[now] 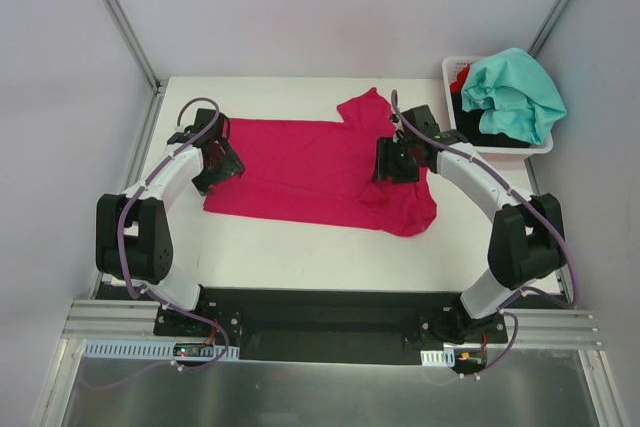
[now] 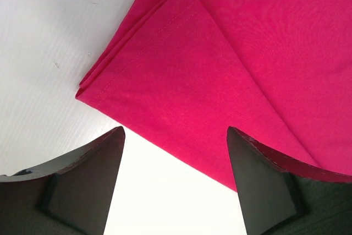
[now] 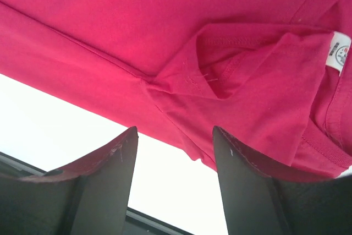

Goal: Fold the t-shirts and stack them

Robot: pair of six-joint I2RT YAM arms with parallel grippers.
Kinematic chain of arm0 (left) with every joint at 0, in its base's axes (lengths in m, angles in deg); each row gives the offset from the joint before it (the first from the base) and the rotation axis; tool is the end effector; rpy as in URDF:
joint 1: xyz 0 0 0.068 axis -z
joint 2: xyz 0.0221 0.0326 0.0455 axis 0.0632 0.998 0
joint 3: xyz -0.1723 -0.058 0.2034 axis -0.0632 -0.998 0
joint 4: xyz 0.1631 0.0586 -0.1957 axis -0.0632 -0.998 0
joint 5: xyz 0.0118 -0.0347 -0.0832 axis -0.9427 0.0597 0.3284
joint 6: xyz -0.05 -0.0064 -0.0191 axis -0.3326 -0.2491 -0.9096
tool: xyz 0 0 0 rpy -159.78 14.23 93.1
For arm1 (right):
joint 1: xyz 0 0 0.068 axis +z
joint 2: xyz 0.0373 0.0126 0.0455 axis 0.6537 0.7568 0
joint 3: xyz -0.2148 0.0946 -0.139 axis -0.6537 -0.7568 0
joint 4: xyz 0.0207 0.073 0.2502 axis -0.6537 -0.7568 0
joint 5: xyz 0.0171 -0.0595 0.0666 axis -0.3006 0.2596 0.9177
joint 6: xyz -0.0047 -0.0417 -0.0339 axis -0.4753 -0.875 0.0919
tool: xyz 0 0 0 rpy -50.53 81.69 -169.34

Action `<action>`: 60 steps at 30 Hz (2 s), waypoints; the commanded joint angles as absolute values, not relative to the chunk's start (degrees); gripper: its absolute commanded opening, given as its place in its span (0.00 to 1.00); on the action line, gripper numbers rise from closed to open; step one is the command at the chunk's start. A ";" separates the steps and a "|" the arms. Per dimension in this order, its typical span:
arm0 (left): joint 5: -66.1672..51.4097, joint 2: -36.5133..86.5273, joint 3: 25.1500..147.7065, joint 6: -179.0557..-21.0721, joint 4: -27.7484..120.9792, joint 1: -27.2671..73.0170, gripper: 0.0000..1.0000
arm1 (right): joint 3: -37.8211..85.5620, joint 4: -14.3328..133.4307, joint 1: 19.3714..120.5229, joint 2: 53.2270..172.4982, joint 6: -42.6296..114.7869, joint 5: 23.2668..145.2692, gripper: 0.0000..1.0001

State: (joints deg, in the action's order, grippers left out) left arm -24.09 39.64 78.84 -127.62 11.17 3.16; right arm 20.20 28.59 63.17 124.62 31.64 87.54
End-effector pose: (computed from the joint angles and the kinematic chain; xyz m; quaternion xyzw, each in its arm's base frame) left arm 0.3221 -0.0329 0.2330 -0.2866 0.9170 -0.0393 0.2746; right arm 0.3210 0.1393 0.2595 -0.1936 0.9228 0.1566 0.2939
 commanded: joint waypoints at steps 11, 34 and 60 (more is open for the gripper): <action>-24.43 37.93 79.39 -126.89 9.97 3.67 0.75 | 20.65 33.77 62.44 133.73 29.62 93.58 0.61; -25.04 38.46 79.65 -126.63 9.97 3.67 0.75 | 27.15 34.57 60.60 141.38 26.45 100.36 0.63; -24.96 38.72 80.00 -126.54 9.97 3.67 0.75 | 34.36 30.53 61.21 146.65 27.68 103.52 0.63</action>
